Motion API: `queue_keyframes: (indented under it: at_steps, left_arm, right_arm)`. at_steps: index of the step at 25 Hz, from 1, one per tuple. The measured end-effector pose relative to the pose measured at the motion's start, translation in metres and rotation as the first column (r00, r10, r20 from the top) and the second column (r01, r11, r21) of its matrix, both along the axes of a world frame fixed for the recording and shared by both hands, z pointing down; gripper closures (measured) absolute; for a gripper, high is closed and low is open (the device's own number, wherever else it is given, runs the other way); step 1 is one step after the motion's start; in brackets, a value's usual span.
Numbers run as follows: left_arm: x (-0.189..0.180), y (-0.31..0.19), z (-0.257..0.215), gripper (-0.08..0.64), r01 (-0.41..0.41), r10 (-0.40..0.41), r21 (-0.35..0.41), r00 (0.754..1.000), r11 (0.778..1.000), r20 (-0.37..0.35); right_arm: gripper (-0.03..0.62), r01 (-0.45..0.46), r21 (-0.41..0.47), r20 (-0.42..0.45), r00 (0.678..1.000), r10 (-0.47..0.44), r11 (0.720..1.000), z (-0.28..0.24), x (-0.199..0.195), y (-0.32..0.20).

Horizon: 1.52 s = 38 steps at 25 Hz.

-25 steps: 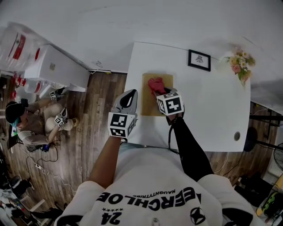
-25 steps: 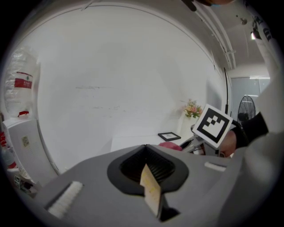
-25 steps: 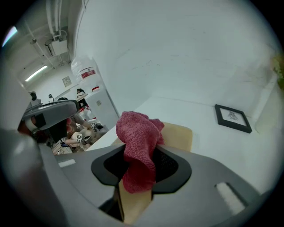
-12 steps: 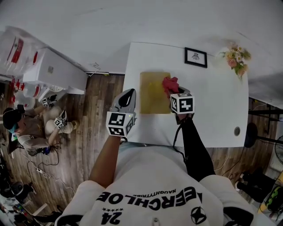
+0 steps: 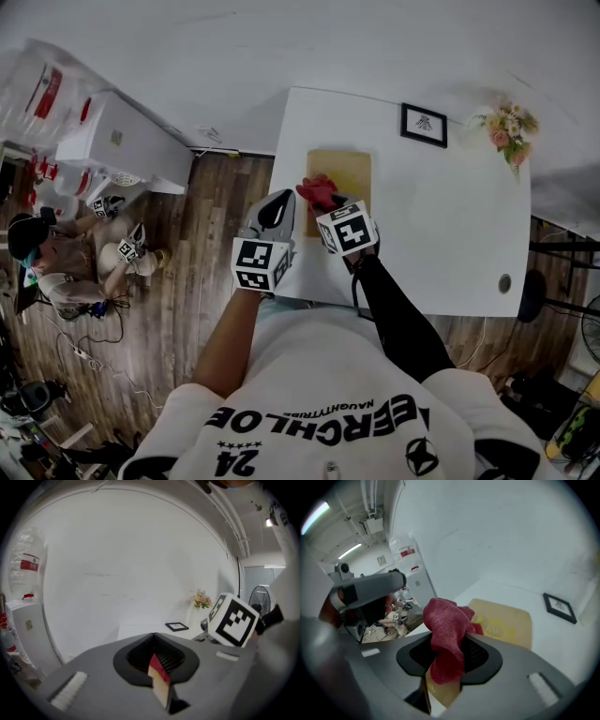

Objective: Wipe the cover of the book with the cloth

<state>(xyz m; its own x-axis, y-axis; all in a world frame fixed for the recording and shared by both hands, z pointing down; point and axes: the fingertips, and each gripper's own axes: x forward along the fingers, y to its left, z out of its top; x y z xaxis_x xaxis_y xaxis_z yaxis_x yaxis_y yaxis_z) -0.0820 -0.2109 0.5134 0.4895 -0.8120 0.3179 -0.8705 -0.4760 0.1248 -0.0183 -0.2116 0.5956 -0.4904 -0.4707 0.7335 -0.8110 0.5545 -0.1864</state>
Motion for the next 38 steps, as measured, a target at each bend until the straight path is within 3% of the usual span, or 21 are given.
queue_keyframes:
  at_steps: [7, 24, 31, 38]
  left_arm:
    - [-0.008, 0.004, 0.003, 0.506, 0.01, -0.01, -0.009, 1.0, 1.0, 0.01]
    - [0.026, 0.0, 0.0, 0.506, -0.077, 0.077, 0.002, 0.997, 0.997, 0.018]
    - [0.02, 0.003, -0.006, 0.506, -0.071, 0.07, 0.021, 0.997, 0.997, 0.024]
    - [0.001, 0.011, -0.009, 0.506, -0.031, 0.03, 0.02, 0.999, 0.999, 0.019]
  right_arm:
    - [0.456, 0.032, 0.006, -0.046, 0.998, -0.032, 0.999, 0.008, -0.001, 0.004]
    - [0.456, -0.183, 0.016, -0.071, 0.98, 0.183, 0.983, 0.005, 0.103, 0.008]
    - [0.454, -0.089, 0.057, 0.086, 0.993, 0.083, 0.994, -0.027, 0.053, 0.009]
    - [0.454, 0.084, -0.043, 0.08, 0.994, -0.081, 0.995, -0.003, -0.012, 0.044]
